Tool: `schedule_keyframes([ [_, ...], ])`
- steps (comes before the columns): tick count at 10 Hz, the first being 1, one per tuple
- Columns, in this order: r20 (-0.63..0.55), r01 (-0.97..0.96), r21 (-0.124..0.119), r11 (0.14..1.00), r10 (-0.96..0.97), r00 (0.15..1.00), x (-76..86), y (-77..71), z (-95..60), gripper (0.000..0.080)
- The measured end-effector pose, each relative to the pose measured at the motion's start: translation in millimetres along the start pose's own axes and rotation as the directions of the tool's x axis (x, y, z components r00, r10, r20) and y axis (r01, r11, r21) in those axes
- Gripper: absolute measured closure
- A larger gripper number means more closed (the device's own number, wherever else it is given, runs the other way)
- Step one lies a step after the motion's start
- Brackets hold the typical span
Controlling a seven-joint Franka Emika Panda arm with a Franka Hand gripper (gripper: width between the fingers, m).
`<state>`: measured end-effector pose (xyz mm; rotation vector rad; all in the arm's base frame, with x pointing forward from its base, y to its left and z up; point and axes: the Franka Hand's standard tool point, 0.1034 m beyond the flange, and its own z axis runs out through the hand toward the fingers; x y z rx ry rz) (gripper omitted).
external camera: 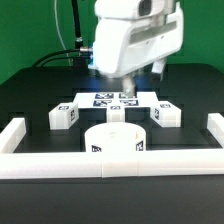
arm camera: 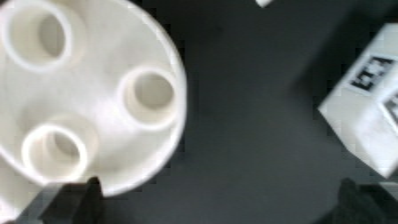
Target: Assemble stool
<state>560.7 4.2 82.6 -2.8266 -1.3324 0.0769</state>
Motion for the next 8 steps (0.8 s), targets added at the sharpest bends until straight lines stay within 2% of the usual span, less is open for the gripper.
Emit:
schedule_keyframes([
  [1,-0.021,-0.009,-0.024,1.0,0.009,1.0,-2.2,8.3,12.9,0.015],
  [2,-0.021,-0.01,-0.024,1.0,0.009,1.0,-8.3,13.5,23.7,0.015],
  [3,-0.031,-0.019,-0.035,0.999,0.018,0.999,-9.8,19.3,33.0,0.015],
  [8,-0.036,-0.022,-0.037,0.999,0.021,0.999,-10.6,22.6,51.9,0.015],
])
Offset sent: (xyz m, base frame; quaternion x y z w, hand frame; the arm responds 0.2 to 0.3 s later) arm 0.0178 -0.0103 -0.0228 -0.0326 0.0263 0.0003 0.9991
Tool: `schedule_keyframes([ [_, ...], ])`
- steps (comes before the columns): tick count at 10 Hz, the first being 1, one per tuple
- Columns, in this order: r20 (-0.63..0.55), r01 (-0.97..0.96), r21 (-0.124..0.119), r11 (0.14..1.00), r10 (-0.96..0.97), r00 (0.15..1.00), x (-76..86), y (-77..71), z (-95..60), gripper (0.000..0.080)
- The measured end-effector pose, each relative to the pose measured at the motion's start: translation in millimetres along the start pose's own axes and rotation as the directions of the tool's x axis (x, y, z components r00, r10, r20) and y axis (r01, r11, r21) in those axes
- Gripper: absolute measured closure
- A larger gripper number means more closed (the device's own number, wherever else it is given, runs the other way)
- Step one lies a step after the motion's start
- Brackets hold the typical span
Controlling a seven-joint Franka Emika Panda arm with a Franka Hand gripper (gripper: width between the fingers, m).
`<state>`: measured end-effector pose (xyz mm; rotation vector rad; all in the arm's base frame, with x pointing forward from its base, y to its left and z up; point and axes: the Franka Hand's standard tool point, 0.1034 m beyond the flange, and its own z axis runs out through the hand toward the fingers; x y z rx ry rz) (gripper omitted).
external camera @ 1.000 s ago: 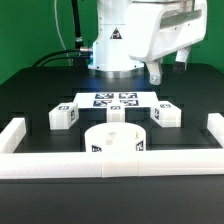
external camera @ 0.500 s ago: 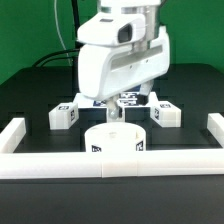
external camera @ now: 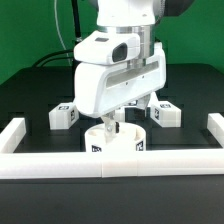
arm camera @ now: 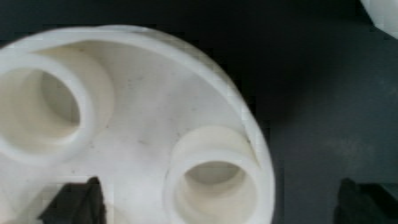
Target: Assemble stool
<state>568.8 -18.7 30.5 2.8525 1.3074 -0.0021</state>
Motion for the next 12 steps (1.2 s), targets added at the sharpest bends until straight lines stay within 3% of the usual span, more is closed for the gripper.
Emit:
schedule_keyframes([
  [4,-0.001,0.0,0.0,1.0,0.0,1.0,-0.3,-1.2,4.7,0.015],
  [6,-0.001,0.0,0.001,1.0,0.0,1.0,-0.3,-1.3,4.9,0.0422],
  [7,-0.001,0.0,0.001,1.0,0.0,1.0,-0.3,-1.2,4.8,0.0422],
  [8,-0.001,0.0,0.001,1.0,0.0,1.0,-0.3,-1.2,4.8,0.0492],
  [12,-0.001,0.0,0.001,1.0,0.0,1.0,-0.3,-1.2,4.8,0.0492],
])
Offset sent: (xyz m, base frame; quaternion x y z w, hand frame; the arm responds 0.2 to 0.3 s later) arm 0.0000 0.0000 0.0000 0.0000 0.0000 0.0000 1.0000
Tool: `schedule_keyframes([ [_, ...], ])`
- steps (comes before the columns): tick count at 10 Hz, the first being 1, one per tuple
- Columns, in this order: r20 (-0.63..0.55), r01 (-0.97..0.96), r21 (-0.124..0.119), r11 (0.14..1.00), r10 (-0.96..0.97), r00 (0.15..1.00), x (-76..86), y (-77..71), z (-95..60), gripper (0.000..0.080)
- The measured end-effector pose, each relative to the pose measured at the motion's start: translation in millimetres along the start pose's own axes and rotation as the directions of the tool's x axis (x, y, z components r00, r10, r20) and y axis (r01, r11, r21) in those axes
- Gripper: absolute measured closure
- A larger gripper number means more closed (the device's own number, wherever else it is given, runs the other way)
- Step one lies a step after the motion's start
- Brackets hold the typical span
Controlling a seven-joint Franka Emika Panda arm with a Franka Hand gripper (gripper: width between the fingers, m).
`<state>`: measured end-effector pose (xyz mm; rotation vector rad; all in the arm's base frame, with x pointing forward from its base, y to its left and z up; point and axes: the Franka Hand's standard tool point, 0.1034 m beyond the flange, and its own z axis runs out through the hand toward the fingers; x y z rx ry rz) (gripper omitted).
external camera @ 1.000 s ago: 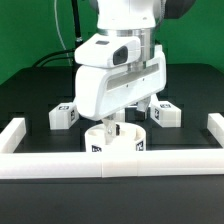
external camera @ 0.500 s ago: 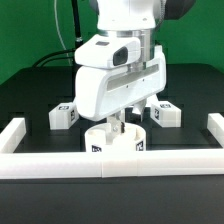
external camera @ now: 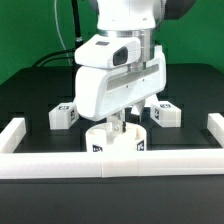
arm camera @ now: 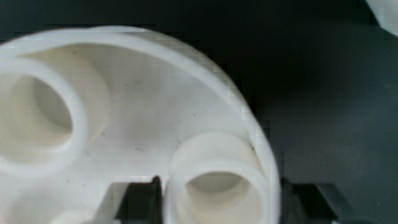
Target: Assemble stool
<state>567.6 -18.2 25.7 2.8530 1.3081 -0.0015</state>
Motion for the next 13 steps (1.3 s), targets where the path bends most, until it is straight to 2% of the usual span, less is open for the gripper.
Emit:
schedule_keyframes([
  [2,0.001,0.001,-0.002,1.0,-0.001,1.0,3.2,-2.1,-0.2,0.0492],
  [4,-0.01,0.058,-0.002,0.998,-0.058,0.998,34.4,-23.2,-0.8,0.0491],
  [6,-0.014,0.095,-0.001,0.996,-0.095,0.995,47.2,-31.0,-1.3,0.0491],
  [10,-0.015,0.088,0.0,0.996,-0.088,0.996,46.5,-31.0,-0.9,0.0491],
  [11,-0.02,0.118,-0.015,0.993,-0.118,0.993,58.0,-37.3,-2.5,0.0491],
  [13,-0.024,0.183,-0.023,0.983,-0.183,0.983,81.4,-54.6,-2.9,0.0491],
])
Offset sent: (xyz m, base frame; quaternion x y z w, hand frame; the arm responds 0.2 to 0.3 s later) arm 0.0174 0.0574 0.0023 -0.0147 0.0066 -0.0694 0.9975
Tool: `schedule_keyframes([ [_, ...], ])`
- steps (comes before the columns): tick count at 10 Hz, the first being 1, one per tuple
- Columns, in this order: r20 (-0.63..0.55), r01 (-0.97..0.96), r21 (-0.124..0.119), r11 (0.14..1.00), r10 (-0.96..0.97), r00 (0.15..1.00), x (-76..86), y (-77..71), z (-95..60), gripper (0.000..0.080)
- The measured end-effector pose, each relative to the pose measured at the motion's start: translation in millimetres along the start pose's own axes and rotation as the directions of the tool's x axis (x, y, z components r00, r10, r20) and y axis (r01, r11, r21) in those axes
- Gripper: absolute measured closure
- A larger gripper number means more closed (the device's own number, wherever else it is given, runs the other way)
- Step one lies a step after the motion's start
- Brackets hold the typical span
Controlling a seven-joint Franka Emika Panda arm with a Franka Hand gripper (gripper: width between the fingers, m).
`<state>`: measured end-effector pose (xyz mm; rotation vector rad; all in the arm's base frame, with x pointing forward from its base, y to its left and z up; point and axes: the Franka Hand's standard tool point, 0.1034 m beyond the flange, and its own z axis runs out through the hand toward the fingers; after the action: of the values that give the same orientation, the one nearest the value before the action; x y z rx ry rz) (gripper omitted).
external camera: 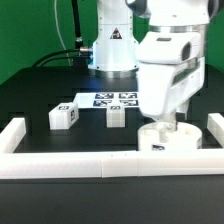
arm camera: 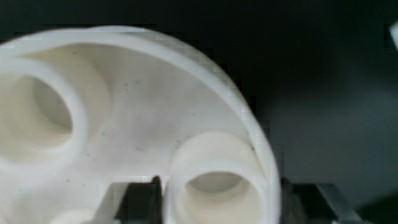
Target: Assemble stool
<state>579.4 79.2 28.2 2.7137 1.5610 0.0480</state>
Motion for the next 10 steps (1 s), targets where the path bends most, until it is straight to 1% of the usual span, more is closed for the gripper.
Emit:
schedule_keyframes([
  [2,0.004,0.046,0.001,0.999,-0.046,0.999,17.2,-14.9,2.7,0.0491],
  [4,0.007,0.058,0.003,0.998,-0.058,0.998,18.5,-13.6,2.7,0.0489],
  [5,0.013,0.07,0.006,0.998,-0.07,0.997,20.1,-10.5,2.8,0.0489],
  [6,0.035,0.095,0.016,0.995,-0.096,0.995,21.2,-7.0,2.7,0.0489],
  [8,0.035,0.092,0.016,0.996,-0.092,0.995,22.0,-5.1,2.9,0.0489],
  [9,0.035,0.091,0.017,0.996,-0.092,0.995,21.7,-5.2,3.4,0.0396],
  [10,0.036,0.091,0.017,0.996,-0.092,0.995,21.5,-5.3,3.6,0.0257],
])
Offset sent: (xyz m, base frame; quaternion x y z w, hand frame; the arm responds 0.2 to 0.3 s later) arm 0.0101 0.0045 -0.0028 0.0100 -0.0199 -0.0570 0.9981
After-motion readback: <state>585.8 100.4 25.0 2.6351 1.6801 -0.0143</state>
